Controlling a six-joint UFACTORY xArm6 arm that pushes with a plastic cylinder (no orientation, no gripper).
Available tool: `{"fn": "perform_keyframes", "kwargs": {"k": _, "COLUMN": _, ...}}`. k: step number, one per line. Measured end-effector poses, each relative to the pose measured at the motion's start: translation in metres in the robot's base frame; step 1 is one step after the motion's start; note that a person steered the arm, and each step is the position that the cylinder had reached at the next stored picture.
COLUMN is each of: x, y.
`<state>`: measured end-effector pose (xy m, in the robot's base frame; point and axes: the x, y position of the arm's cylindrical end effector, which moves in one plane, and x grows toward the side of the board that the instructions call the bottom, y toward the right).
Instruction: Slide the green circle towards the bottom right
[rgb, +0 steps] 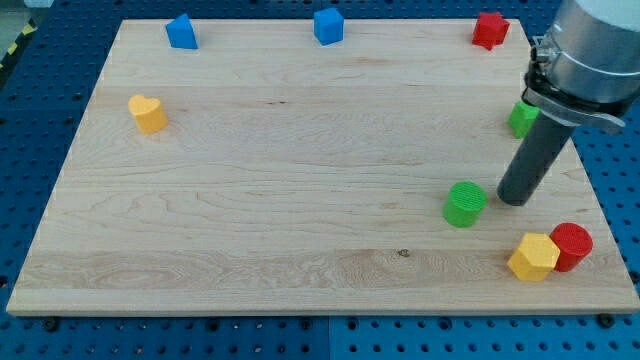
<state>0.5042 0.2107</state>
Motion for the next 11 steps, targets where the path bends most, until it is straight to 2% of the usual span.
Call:
{"fn": "perform_keyframes", "kwargs": {"k": 1, "x": -0.027, "y": 0.006}}
{"fn": "perform_keyframes", "kwargs": {"k": 3, "x": -0.043, "y": -0.039}}
{"fn": "perform_keyframes", "kwargs": {"k": 5, "x": -0.018, "y": -0.082}}
{"fn": "perform_keyframes", "kwargs": {"k": 6, "x": -0.018, "y": -0.082}}
{"fn": "perform_keyframes", "kwargs": {"k": 9, "x": 0.027, "y": -0.082}}
{"fn": "perform_keyframes", "kwargs": {"k": 10, "x": 0.021, "y": -0.09}}
{"fn": "perform_keyframes", "kwargs": {"k": 11, "x": -0.025, "y": -0.125}}
